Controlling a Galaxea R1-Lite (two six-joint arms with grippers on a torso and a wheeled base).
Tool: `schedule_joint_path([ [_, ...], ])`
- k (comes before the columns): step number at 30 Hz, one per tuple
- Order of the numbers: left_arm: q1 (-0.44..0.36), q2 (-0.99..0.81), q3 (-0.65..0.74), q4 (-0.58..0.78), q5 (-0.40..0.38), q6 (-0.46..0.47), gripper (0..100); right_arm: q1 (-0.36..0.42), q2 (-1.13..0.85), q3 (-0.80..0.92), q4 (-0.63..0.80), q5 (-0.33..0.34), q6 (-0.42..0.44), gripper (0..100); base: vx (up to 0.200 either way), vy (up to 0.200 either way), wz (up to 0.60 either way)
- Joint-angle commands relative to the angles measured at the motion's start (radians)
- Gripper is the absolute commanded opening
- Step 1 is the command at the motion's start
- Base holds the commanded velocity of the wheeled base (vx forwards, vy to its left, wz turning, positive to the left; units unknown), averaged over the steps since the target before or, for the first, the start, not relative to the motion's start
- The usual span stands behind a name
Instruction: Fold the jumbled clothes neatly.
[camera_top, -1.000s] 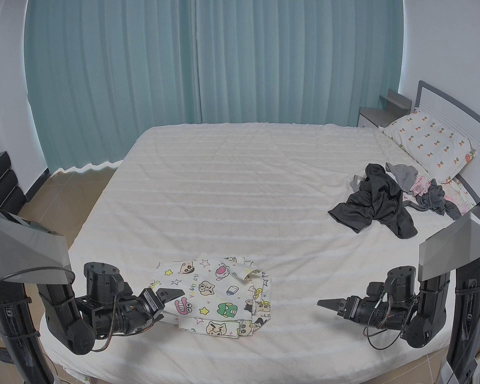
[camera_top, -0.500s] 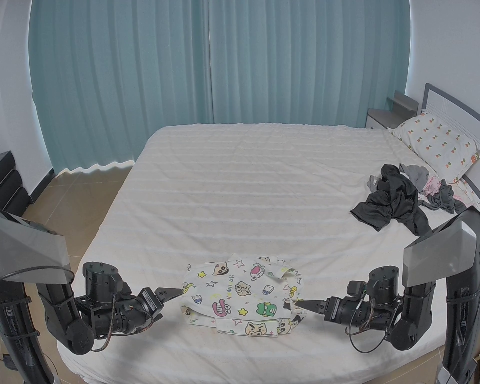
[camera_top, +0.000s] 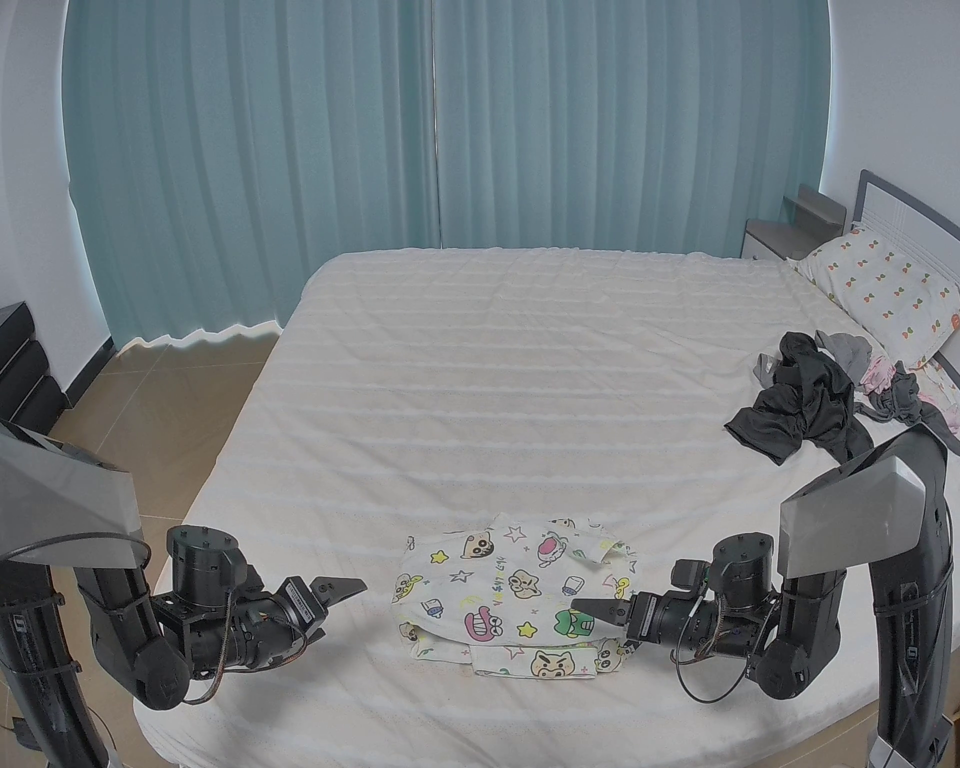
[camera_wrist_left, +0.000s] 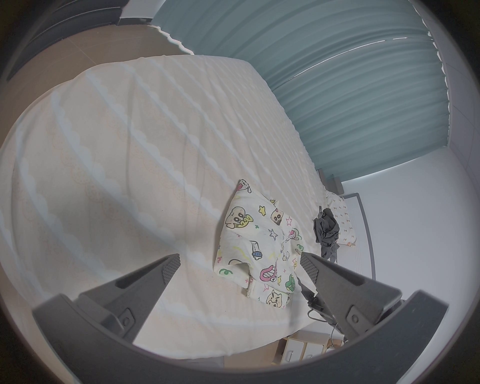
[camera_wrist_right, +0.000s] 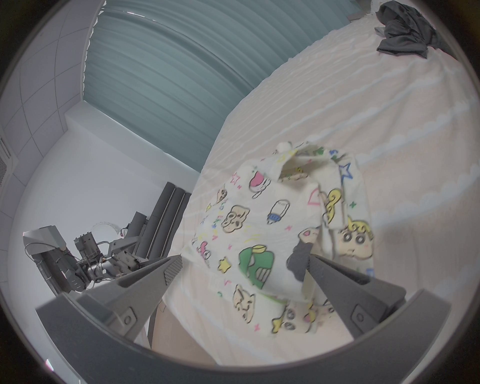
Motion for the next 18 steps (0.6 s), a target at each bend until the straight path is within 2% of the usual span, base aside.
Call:
schedule_joint_path([
  [1,-0.001,0.003,0.001,-0.001,0.0,0.003,100,0.001,0.006,0.03,-0.007,-0.032,-0.007,100,0.0,0.0,0.0],
  [11,-0.004,0.007,0.001,-0.001,0.013,0.003,100,0.006,0.01,0.02,0.013,-0.035,-0.027,100,0.0,0.0,0.0],
  [13,-0.007,0.015,0.0,-0.002,0.026,0.003,100,0.009,0.015,0.008,0.056,-0.032,-0.059,100,0.0,0.0,0.0],
  [15,-0.007,0.024,0.001,-0.028,0.03,0.003,100,0.017,0.059,-0.01,0.065,-0.038,-0.154,100,0.0,0.0,0.0],
  [18,-0.007,0.036,0.009,-0.062,0.032,0.003,100,0.015,0.081,-0.015,0.016,-0.037,-0.168,100,0.0,0.0,0.0],
])
